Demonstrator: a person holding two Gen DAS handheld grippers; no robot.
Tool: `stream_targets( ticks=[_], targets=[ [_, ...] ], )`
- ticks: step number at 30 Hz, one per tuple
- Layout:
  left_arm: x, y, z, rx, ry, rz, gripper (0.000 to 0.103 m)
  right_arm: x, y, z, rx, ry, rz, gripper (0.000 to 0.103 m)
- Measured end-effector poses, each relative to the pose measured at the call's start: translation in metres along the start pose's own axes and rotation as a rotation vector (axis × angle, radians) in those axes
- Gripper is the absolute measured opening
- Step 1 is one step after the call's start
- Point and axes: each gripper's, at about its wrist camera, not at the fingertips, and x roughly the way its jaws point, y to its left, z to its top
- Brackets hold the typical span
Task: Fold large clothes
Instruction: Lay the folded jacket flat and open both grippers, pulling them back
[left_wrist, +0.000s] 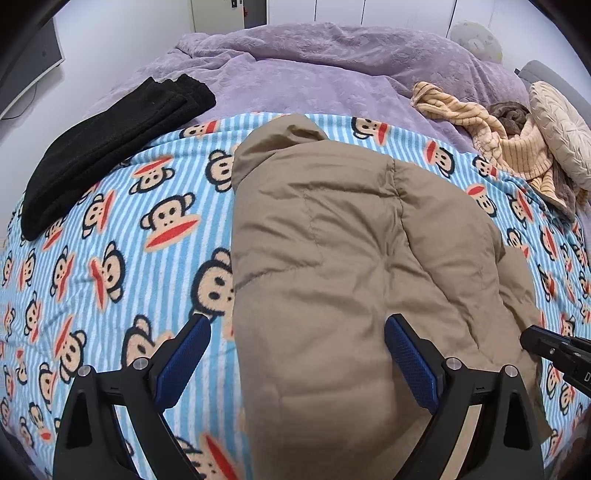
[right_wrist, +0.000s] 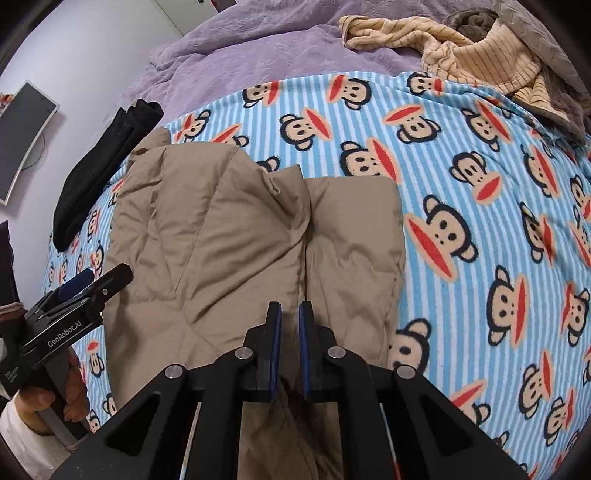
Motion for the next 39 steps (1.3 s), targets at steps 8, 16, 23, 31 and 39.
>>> stream_targets(
  ticks=[8, 16, 23, 31, 39],
  targets=[
    [-0.020, 0.001, -0.044, -0.017, 0.063, -0.012, 0.096, -0.018, 0.002, -0.040, -0.004, 0.028, -0.036, 0.013],
    [-0.037, -0.001, -0.054, -0.007, 0.093, -0.040, 0.095, -0.027, -0.005, -0.065, 0.046, 0.085, -0.048, 0.013],
    [-0.062, -0.002, -0.063, 0.019, 0.096, -0.046, 0.096, -0.051, -0.003, -0.075, 0.076, 0.082, -0.046, 0.013],
    [-0.089, -0.004, -0.080, -0.018, 0.093, -0.018, 0.096, -0.064, 0.001, -0.083, 0.052, 0.091, -0.002, 0.013],
    [-0.113, -0.009, -0.107, -0.037, 0.099, 0.014, 0.097, -0.077, -0.005, -0.104, 0.026, 0.117, 0.028, 0.013]
  ],
)
